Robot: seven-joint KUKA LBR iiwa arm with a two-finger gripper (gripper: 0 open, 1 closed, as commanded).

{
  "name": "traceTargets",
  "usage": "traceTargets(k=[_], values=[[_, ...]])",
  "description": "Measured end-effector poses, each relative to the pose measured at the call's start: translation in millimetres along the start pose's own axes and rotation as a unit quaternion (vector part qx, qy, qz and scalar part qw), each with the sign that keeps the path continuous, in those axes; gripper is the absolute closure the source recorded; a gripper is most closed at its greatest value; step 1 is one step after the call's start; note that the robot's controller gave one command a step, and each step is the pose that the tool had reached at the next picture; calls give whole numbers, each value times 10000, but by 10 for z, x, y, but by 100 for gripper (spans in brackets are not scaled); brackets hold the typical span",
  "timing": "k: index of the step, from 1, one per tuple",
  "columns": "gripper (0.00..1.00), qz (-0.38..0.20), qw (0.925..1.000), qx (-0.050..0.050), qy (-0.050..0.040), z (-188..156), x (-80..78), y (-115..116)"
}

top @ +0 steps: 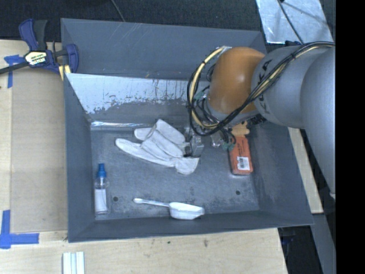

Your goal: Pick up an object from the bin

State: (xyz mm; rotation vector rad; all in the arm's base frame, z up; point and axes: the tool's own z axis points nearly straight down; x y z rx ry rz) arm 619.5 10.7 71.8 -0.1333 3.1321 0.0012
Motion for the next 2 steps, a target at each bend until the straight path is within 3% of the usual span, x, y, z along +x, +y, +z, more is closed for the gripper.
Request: traceTargets(k=[1,2], values=[[100,-3,10000,0,0,0,0,0],[100,-123,9999,13,-27,-1820,-106,-132]])
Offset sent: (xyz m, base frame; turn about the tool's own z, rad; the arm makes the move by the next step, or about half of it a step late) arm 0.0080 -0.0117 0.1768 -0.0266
